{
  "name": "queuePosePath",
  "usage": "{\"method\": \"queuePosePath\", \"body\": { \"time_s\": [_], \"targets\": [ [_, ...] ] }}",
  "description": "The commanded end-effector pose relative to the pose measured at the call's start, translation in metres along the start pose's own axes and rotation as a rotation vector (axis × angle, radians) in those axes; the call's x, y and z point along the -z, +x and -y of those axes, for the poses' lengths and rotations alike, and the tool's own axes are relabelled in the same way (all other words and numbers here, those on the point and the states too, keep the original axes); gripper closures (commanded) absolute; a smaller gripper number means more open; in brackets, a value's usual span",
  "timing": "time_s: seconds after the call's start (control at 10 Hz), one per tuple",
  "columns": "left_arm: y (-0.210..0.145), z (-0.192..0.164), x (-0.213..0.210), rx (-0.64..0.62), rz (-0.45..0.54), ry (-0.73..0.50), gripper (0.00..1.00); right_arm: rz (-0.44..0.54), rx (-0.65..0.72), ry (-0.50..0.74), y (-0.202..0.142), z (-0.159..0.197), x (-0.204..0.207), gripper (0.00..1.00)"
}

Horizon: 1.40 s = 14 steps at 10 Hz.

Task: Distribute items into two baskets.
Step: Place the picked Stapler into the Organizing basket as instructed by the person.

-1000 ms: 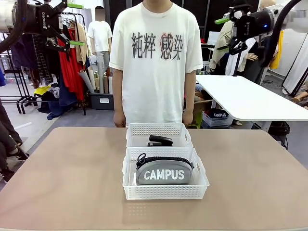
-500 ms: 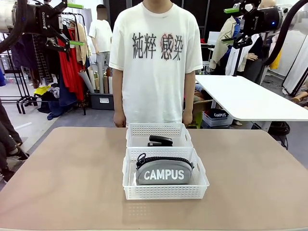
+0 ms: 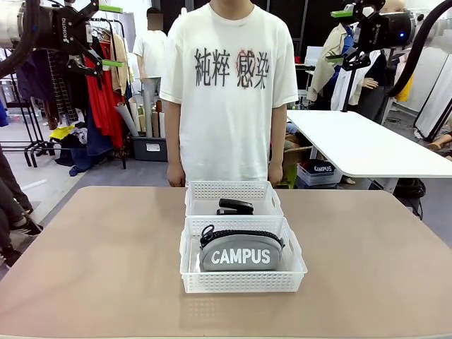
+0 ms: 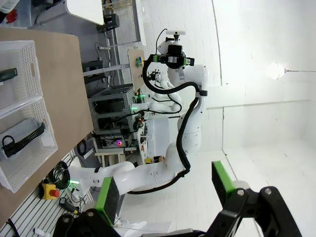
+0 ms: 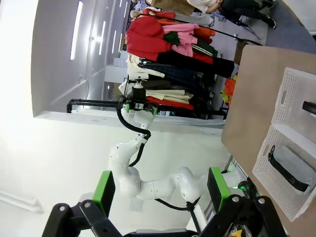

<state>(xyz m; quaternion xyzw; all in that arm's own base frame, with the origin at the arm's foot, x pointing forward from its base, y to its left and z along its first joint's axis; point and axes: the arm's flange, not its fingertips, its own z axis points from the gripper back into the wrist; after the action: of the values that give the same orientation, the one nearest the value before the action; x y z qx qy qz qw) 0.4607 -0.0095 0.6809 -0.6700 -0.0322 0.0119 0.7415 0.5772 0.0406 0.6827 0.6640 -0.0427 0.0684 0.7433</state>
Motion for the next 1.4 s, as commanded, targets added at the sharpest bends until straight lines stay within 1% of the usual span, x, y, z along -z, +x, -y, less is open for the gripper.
{"method": "queuePosePath", "body": {
  "time_s": [0.0,1.3],
  "targets": [
    [-0.002,0.0031,0.0002,-0.004,-0.004,-0.009,0.0,-0.005,-0.001,0.002,-0.0013,-0.0027,-0.0007,0.0],
    [-0.002,0.0031,0.0002,-0.004,-0.004,-0.009,0.0,-0.005,-0.001,0.002,-0.0013,-0.0027,-0.0007,0.0]
  ]
}}
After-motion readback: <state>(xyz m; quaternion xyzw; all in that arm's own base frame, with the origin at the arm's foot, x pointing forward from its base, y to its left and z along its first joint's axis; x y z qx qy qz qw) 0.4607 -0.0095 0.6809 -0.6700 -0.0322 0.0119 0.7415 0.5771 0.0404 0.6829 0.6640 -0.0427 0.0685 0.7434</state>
